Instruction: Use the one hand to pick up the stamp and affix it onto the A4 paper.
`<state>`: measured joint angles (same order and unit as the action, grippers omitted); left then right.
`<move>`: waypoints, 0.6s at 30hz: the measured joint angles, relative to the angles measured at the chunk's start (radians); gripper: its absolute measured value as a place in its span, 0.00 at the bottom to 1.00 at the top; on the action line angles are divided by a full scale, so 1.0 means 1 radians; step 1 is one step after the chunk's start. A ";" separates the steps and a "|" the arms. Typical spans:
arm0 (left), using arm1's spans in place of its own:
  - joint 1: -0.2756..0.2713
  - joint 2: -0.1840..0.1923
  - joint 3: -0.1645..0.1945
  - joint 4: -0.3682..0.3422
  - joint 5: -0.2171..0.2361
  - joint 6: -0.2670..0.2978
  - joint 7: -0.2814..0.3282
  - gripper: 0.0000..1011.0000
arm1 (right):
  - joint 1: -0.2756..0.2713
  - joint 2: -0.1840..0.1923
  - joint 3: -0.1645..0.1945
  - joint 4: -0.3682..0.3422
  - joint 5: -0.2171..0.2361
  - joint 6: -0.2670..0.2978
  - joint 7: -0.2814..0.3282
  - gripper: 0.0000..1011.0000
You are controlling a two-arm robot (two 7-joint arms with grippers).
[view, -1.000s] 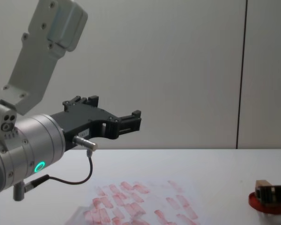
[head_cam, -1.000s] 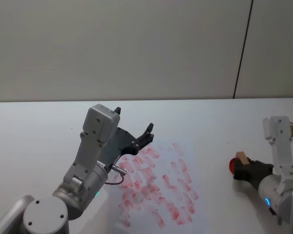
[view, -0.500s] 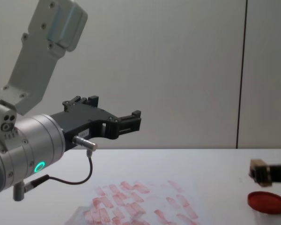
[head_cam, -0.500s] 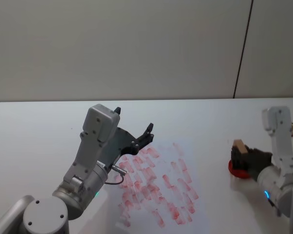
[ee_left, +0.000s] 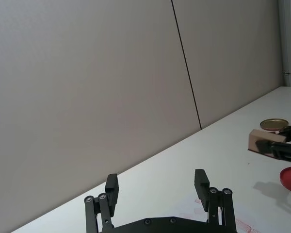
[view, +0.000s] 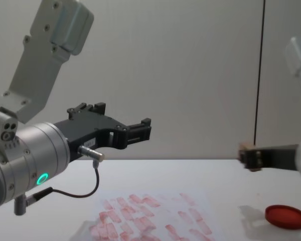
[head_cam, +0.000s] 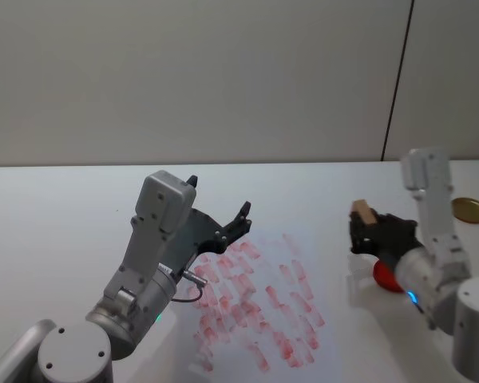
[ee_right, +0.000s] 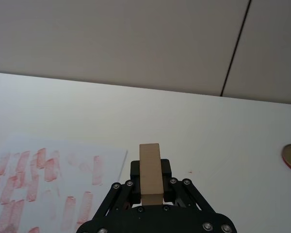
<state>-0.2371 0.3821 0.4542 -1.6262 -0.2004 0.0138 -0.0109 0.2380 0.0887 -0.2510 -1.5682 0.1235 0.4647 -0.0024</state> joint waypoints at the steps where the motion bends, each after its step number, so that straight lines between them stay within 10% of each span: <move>1: 0.000 0.000 0.000 0.000 0.000 0.000 0.000 0.98 | 0.011 -0.009 -0.006 0.015 -0.005 0.003 0.008 0.22; 18: 0.000 0.000 0.000 0.000 0.000 0.000 0.000 0.98 | 0.144 -0.105 -0.052 0.260 -0.034 0.011 0.076 0.22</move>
<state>-0.2371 0.3821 0.4542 -1.6262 -0.2004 0.0139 -0.0109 0.3821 -0.0159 -0.3026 -1.3085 0.0898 0.4762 0.0739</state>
